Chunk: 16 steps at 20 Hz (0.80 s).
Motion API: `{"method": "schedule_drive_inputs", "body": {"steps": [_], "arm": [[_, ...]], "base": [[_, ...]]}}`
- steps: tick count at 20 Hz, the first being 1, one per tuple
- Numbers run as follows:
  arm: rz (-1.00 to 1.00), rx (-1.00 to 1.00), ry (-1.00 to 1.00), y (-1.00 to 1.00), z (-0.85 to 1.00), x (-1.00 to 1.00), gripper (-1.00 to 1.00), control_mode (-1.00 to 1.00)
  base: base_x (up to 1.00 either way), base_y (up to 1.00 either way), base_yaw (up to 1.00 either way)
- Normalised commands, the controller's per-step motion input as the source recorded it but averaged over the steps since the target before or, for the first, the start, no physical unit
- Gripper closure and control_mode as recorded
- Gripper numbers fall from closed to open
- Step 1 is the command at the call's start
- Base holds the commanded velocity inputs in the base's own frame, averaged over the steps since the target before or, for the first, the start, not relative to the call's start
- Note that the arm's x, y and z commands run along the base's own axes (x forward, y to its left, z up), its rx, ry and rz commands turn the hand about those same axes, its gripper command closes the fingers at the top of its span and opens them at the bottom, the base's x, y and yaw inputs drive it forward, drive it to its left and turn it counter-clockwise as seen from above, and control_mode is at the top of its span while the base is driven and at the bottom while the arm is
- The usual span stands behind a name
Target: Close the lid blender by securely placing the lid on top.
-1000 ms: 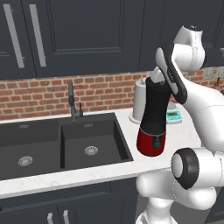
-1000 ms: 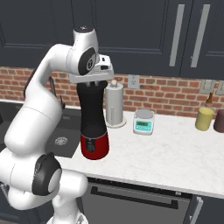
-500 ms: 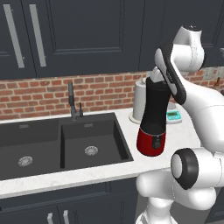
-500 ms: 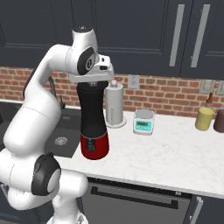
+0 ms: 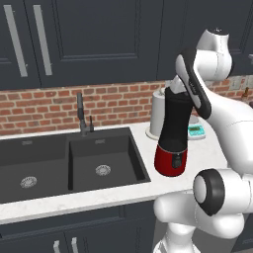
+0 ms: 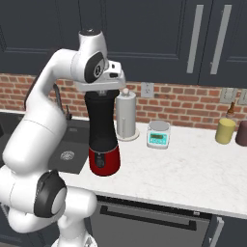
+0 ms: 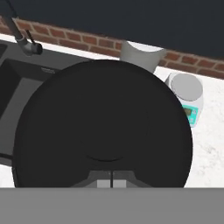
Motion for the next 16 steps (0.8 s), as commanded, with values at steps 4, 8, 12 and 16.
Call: {"method": "schedule_drive_inputs", "body": {"steps": [4, 8, 12, 16], "arm": [[0.00, 0.00, 0.00, 0.00, 0.00, -0.16, 1.00, -1.00], [0.00, 0.00, 0.00, 0.00, 0.00, -0.16, 1.00, -1.00], [0.00, 0.00, 0.00, 0.04, 0.00, -0.09, 1.00, -1.00], [0.00, 0.00, 0.00, 0.13, -0.02, 0.00, 1.00, -1.00]], "base": [[0.00, 0.00, 0.00], [0.00, 0.00, 0.00], [0.00, 0.00, 0.00], [0.00, 0.00, 0.00]]}}
